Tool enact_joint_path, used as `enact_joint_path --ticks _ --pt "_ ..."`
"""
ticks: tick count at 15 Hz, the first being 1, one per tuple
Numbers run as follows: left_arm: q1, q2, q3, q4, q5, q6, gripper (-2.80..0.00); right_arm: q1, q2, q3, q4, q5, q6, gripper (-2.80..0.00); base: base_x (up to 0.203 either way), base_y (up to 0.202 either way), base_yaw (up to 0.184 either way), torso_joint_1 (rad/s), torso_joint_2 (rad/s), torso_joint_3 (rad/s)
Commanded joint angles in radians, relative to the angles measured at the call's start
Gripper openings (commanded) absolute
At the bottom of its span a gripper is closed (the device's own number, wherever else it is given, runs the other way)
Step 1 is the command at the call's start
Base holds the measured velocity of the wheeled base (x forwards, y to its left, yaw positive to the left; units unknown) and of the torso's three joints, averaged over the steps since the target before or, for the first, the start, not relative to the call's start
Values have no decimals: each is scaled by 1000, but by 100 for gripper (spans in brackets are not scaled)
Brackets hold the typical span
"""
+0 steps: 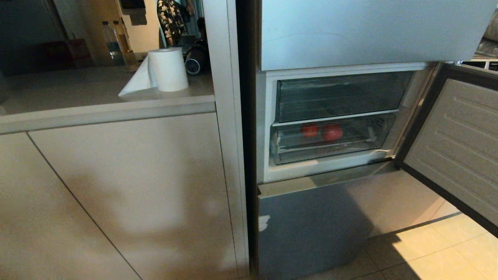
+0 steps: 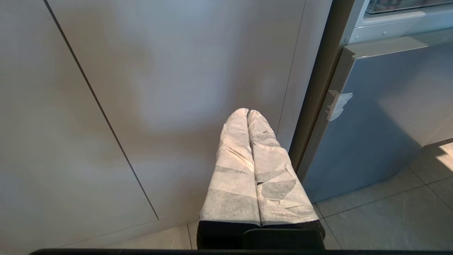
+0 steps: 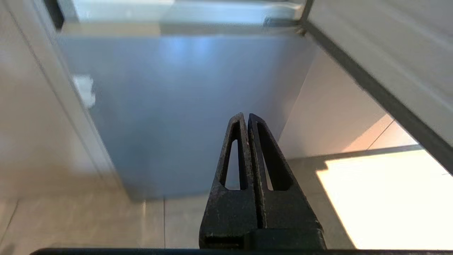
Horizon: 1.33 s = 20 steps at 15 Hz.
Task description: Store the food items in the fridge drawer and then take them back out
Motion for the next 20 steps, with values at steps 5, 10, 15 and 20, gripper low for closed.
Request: enact_joint_path --ticks 5,10,15,20 --pt "0 -2 0 1 0 0 -280 -4 -45 2 3 -7 30 -280 0 0 0 0 0 0" --pt "0 -2 0 1 0 0 -280 -4 -45 2 3 -6 29 -280 -1 2 -84 2 2 2" --pt "0 -2 0 1 0 0 -280 -4 -45 2 3 -6 39 -280 -1 8 -177 1 1 4" --pt "0 -2 0 1 0 0 -280 -4 -45 0 3 -4 58 -280 -1 8 -164 4 3 1"
